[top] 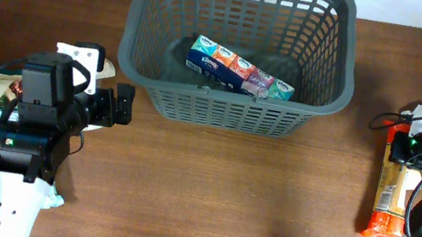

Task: Pack container
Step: 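Move the right gripper to the spaghetti pack and grasp it, then lift the spaghetti pack with the right gripper into the basket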

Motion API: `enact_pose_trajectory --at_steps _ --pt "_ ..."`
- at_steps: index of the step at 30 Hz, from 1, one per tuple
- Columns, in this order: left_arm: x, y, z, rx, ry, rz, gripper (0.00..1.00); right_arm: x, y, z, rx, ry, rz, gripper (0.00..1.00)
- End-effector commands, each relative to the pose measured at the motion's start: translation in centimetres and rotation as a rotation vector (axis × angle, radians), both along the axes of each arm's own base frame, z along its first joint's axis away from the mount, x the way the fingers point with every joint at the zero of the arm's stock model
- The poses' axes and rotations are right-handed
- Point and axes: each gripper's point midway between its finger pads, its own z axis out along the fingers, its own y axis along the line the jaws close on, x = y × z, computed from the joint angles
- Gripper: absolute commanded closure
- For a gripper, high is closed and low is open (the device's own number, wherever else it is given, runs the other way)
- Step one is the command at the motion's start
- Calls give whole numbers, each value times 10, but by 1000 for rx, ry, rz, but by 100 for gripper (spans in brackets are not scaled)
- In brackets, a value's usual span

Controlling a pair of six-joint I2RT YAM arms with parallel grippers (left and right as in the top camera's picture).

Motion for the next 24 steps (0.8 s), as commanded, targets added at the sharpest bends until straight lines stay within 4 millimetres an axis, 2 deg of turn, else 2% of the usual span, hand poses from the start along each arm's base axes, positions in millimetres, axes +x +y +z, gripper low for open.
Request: enact_pose_trajectory --at_steps 1,4,7,8,10,13,14,16,18,21,22,23,24 --pt "2 -2 4 5 -11 -22 1 16 5 8 41 -63 -97 96" --pt "2 -2 4 5 -12 -22 1 41 4 57 54 -192 -100 96" --pt "2 -2 4 5 -12 -22 1 65 10 120 66 -329 -76 97" --pt "2 -2 4 5 -12 -22 1 69 11 134 57 -353 -72 96" --pt "3 -2 6 5 -19 -22 1 82 21 182 29 -434 -35 96" --pt "5 -2 8 5 -30 -22 1 93 38 230 5 -519 15 96" --pt "6 -2 8 6 -35 -22 1 98 49 255 -7 -567 49 96" --pt "6 -2 9 6 -37 -22 1 103 67 282 -24 -621 130 96" --pt "6 -2 9 6 -37 -22 1 110 95 321 -41 -710 236 96" --pt "6 -2 9 6 -37 -22 1 114 127 365 -63 -817 328 96" --pt "6 -2 9 6 -37 -22 1 116 150 394 -68 -895 378 96" --pt "6 -2 9 6 -37 -22 1 116 161 407 -70 -933 401 96" --pt "6 -2 9 6 -37 -22 1 115 178 429 -72 -998 436 96"
